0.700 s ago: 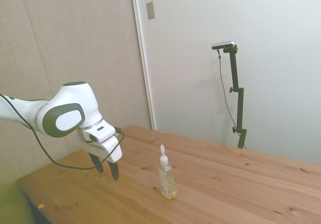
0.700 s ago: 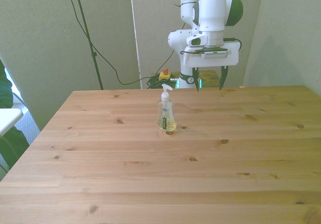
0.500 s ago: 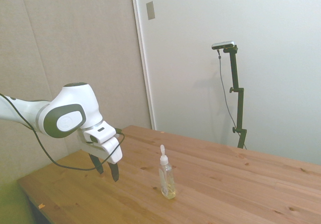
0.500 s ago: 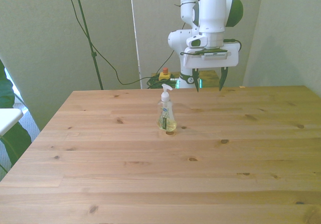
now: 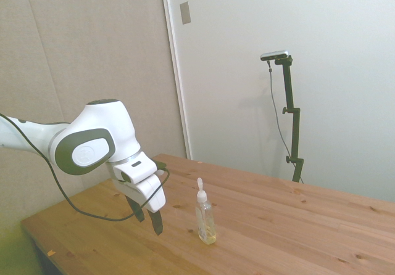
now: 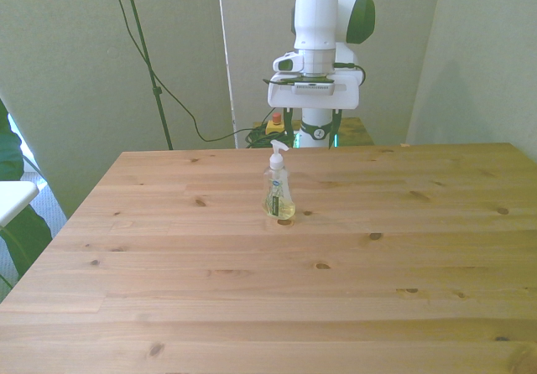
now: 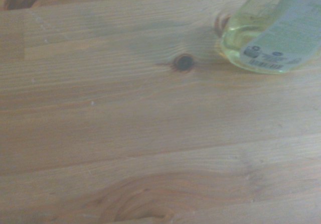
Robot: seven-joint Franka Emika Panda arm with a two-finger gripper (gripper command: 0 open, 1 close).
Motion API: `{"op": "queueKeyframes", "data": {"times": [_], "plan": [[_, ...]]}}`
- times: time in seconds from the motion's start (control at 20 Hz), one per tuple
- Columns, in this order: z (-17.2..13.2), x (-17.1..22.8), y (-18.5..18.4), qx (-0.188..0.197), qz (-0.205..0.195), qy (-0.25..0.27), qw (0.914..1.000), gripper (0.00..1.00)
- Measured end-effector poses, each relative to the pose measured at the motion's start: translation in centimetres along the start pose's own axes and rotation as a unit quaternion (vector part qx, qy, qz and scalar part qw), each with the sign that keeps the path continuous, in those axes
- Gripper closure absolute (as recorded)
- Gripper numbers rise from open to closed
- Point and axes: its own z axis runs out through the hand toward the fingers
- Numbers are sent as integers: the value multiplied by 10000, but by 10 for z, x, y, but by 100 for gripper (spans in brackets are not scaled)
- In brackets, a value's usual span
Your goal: Knock down the sanitizer
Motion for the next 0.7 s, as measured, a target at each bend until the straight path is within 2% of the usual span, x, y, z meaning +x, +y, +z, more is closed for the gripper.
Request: {"op": "queueKeyframes", "data": {"times": [0.2,0.7], "plan": [[-3,16,-1,20,127,45,9999,100],[7,57,-50,-95,359,181,9991,100]]}}
